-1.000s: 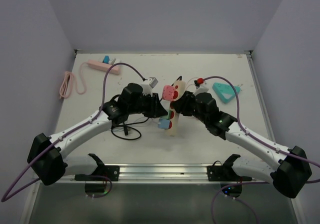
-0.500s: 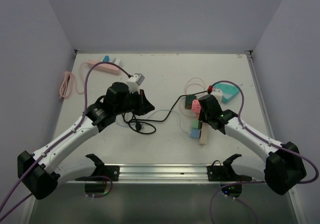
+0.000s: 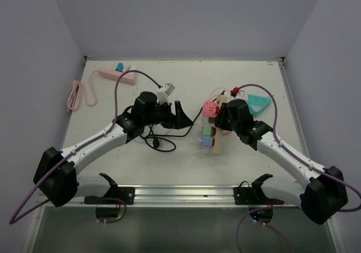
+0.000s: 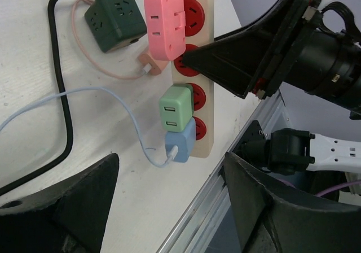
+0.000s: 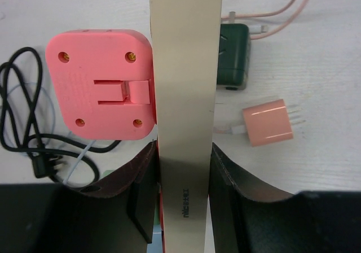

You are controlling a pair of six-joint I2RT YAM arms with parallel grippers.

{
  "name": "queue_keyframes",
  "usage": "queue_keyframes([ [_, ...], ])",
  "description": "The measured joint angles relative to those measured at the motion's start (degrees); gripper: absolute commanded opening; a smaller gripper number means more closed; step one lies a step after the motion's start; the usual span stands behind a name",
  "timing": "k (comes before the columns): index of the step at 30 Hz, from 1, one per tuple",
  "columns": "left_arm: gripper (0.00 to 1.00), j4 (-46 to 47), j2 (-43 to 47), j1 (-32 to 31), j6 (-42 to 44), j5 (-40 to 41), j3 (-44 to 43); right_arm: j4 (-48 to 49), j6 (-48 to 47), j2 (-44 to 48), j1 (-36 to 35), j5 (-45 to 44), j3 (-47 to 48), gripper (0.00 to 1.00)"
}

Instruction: Pull the plug off the socket

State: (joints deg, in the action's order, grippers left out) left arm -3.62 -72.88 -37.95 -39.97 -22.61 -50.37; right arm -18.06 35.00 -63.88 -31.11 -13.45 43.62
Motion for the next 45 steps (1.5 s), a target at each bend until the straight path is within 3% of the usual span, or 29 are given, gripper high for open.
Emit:
queue_keyframes([
  [14,0.72,6.99,-11.58,-3.43,-1.42,-0.59,-2.23,6.97,3.76,-2.08,0.00,8.61,1.40,0.00],
  [24,0.88,0.57,-10.80,-3.82,3.21,7.61,-6.88,7.65,4.00,-2.60,0.00,8.87,1.44,0.00],
  [31,0.89,-2.95,-7.61,-3.82,6.38,9.62,-8.17,7.87,4.00,-2.60,0.00,9.20,1.46,0.00],
  [45,0.78,-1.33,-8.04,-4.52,5.25,7.63,-10.80,9.77,4.00,-3.30,0.00,10.97,1.46,0.00],
])
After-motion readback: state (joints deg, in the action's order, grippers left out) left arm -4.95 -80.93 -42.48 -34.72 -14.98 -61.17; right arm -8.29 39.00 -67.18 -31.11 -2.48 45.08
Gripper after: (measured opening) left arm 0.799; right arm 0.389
